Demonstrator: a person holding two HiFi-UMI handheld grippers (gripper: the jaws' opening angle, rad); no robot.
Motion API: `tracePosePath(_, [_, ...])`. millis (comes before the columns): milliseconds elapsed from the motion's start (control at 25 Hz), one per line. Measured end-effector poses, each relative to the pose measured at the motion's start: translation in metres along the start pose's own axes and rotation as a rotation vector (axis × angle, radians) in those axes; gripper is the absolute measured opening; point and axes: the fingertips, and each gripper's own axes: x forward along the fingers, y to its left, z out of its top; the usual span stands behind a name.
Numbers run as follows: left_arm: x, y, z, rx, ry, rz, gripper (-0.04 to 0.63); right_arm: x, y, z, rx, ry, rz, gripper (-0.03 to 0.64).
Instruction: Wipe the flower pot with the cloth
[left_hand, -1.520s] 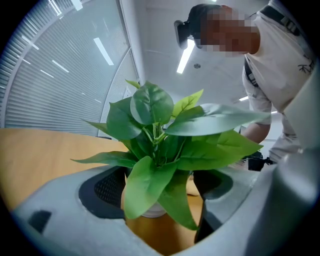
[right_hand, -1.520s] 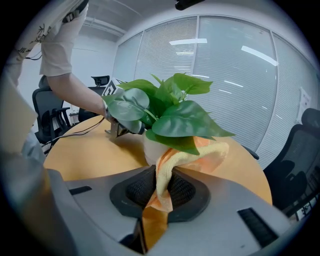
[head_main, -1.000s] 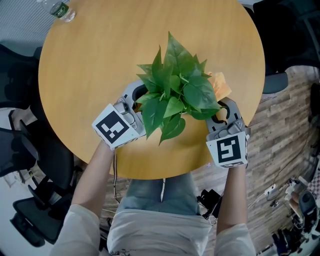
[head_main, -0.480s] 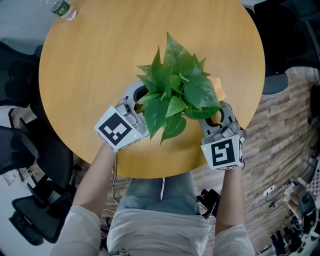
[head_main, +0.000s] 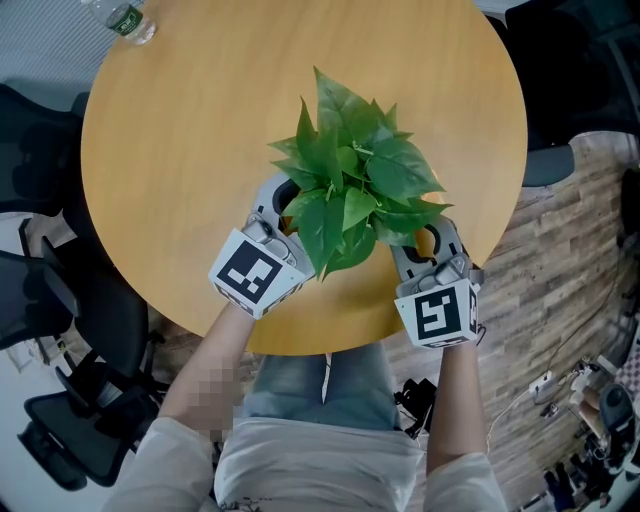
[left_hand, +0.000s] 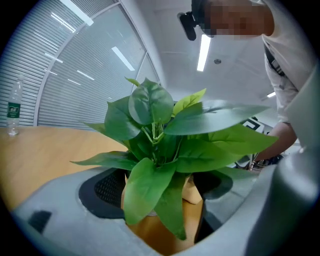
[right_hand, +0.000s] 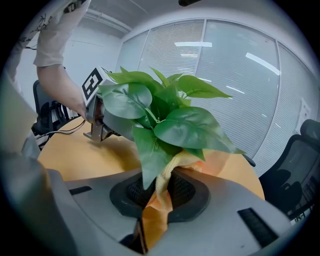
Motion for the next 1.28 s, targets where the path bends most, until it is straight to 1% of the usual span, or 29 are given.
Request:
tracePosePath(240, [0.002,-0.004,0.001,0.001,-0.001,0.061,0.434,-0.003,0.015,-0.001,0.013,-0.002,0.017,0.054])
tracePosePath(520, [0.003,-0.003,0.001,-0.029,-0.012,0.138,0.434,-0.003,0.024,0.000,0.015,0.001,0.038,0.054])
tracePosePath(800, [0.004,-0.005,0.001,-0.048,-0.023,0.209,0.434,-0.003,0.035,0.004,0.036,-0.025,0.050,0.054])
tracePosePath(920, [0.004,-0.006,0.000,-0.054,-0.024,0.216,0.434,-0.004,0.036,0.003,0.033,-0.024,0.058,0.054])
tracePosePath(1040, [0.003,-0.006,0.000,-0.053,-0.020,0.203,0.434,-0.004,0.036,0.002,0.026,-0.031,0.068,0.054])
tracePosePath(1160, [0.000,-0.008,0.000,-0.040,-0.021,0.202,0.434,-0.005,0.033,0.001,0.027,-0.032,0.061,0.054])
tracePosePath(1280, [-0.006,-0.014,-0.002,-0.064,-0.010,0.212,0.436,-0.005,0.031,0.000,0.034,-0.033,0.055,0.054])
